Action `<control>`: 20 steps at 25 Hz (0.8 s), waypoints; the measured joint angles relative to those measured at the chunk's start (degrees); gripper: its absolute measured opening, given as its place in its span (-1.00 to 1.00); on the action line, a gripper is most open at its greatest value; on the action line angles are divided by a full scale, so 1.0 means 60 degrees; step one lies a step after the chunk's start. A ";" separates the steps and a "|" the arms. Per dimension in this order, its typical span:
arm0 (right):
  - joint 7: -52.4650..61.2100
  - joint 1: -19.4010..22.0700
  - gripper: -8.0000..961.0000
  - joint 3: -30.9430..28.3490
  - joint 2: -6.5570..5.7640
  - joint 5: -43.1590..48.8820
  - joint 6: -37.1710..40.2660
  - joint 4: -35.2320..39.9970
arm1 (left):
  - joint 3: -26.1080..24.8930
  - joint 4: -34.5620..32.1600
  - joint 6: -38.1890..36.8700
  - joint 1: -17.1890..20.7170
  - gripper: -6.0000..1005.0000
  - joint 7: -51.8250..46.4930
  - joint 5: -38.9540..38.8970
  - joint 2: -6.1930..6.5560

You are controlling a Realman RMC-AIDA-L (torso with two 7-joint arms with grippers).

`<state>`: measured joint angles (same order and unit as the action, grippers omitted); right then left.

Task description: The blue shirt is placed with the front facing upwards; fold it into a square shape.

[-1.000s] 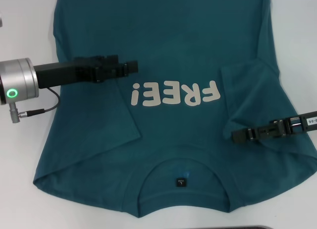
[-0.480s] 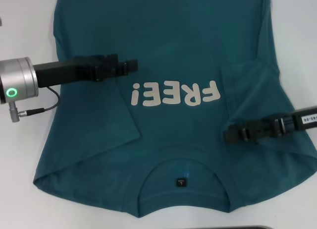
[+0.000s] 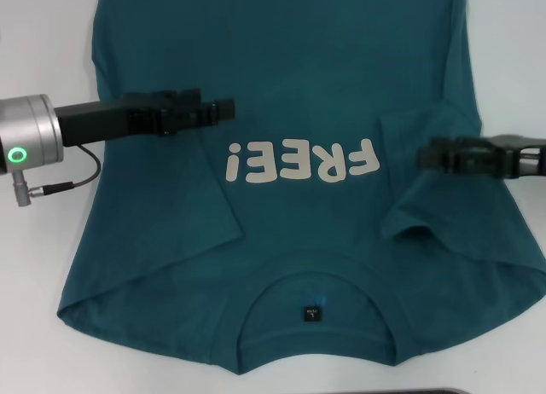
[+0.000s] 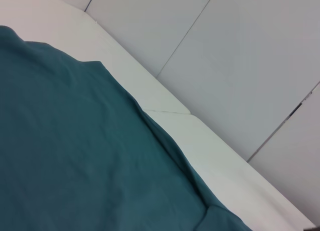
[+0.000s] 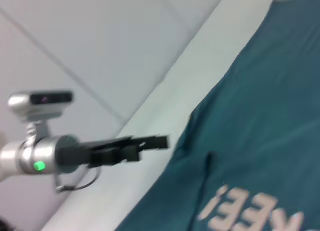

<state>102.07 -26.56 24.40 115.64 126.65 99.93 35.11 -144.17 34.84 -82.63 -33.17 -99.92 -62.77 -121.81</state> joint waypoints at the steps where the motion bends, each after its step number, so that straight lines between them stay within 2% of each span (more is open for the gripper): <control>1: -0.0239 0.0062 0.91 -0.0156 0.0000 -0.0018 -0.0094 0.0000 | -0.0005 0.0025 0.0000 -0.0001 0.76 -0.0007 -0.0009 0.0001; 9: -0.1735 0.0579 0.91 -0.1434 -0.0062 -0.0812 -0.0387 0.0009 | -0.0015 0.0038 0.0044 -0.0006 0.76 -0.0020 -0.0293 -0.0011; 16: -0.2002 0.0738 0.90 -0.1998 -0.0351 -0.1193 -0.0355 -0.0618 | -0.0017 0.0040 -0.0012 0.0070 0.77 -0.0026 -0.0484 -0.0011; 20: -0.2492 0.0925 0.89 -0.2075 -0.0293 -0.1893 -0.0261 -0.0585 | -0.0014 0.0029 -0.0170 0.0120 0.77 -0.0033 -0.0639 -0.0014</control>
<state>87.12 -21.01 11.95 113.88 115.29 98.37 31.60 -144.25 35.02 -83.65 -32.45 -100.12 -66.60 -121.90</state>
